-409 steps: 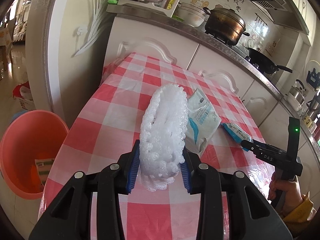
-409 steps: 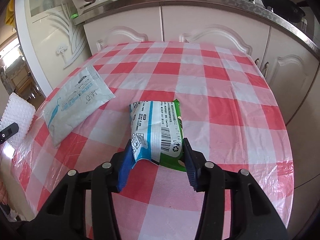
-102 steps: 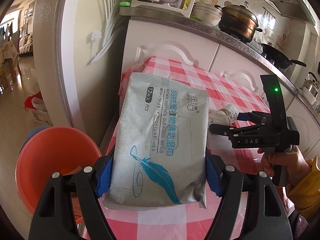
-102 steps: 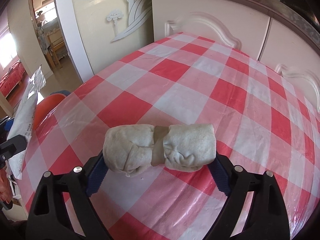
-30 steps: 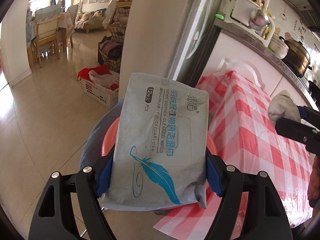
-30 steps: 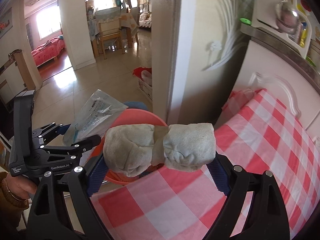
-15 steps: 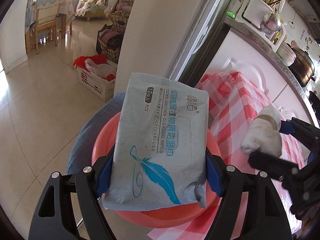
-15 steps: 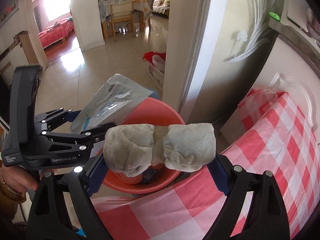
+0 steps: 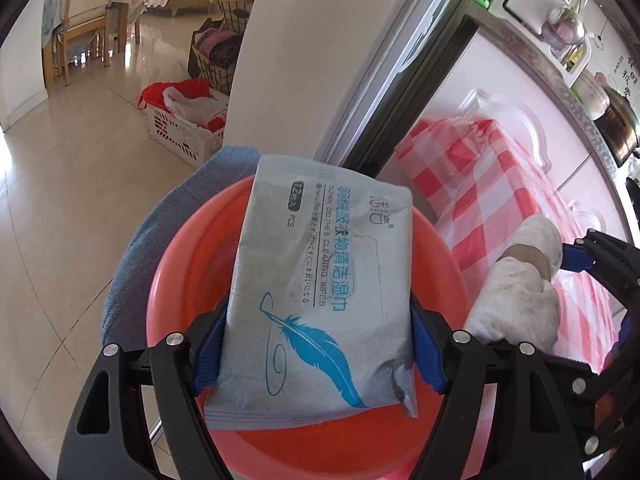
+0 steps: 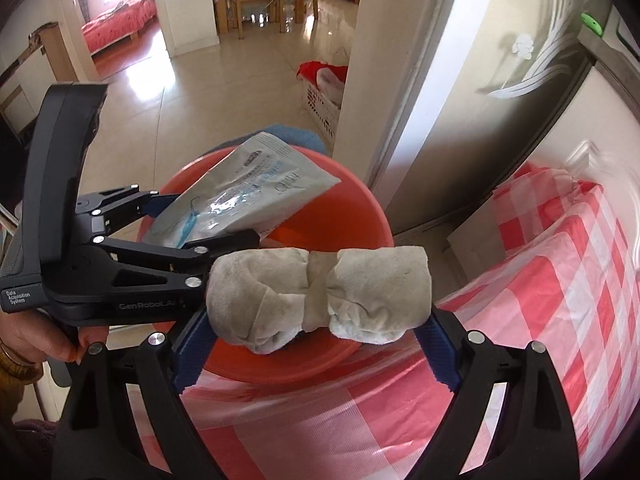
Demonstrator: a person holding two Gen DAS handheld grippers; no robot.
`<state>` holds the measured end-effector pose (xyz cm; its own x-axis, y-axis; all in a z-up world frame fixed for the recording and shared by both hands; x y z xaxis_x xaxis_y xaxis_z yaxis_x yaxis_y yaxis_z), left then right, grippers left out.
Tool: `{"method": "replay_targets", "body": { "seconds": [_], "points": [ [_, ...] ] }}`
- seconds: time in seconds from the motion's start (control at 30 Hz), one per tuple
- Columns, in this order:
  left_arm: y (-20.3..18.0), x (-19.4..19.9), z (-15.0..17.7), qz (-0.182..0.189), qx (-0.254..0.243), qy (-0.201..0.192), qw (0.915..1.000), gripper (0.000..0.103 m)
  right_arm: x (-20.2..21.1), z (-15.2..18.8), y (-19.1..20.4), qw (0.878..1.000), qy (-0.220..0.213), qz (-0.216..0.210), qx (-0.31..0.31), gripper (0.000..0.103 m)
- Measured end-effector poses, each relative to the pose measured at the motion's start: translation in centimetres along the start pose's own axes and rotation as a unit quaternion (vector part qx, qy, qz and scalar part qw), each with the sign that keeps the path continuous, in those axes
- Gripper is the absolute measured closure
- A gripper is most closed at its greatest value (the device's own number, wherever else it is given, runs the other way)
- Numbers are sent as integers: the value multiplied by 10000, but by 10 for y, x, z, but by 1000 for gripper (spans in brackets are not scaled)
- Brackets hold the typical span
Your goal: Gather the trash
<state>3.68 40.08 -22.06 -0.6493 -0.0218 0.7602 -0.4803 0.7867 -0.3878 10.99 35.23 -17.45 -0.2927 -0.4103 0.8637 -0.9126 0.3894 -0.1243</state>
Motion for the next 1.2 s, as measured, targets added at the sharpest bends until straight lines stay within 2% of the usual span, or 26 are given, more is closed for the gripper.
{"method": "replay_targets", "body": {
  "seconds": [0.4,0.7,1.03,1.2],
  "points": [
    [-4,-8,3,-322,-486,-9,9983,25,-11,8,4,9993,358,-76,19,11],
    [-2,-7,1,-414,-566,-32,9975,18,-11,8,1,9995,297,-89,114,10],
    [0,-4,-1,-238,-324,-44,9992,18,-7,8,-7,9996,105,-250,-82,7],
    [2,4,-6,-190,-115,-186,9996,15,2,6,-10,9992,-97,-289,-275,7]
  ]
}}
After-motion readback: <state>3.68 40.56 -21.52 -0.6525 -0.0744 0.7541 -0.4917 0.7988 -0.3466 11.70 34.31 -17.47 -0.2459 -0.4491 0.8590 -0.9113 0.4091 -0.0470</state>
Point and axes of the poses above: each gripper's, at about its wrist camera, not at the fingertips, and x roughly against the way its jaws point, y to its left, z to its underside, the point moved 5 cm from there along -x, roughly the way its jaws point, and after that the axes turned 7 degrees about x, right-handed, at the moved point
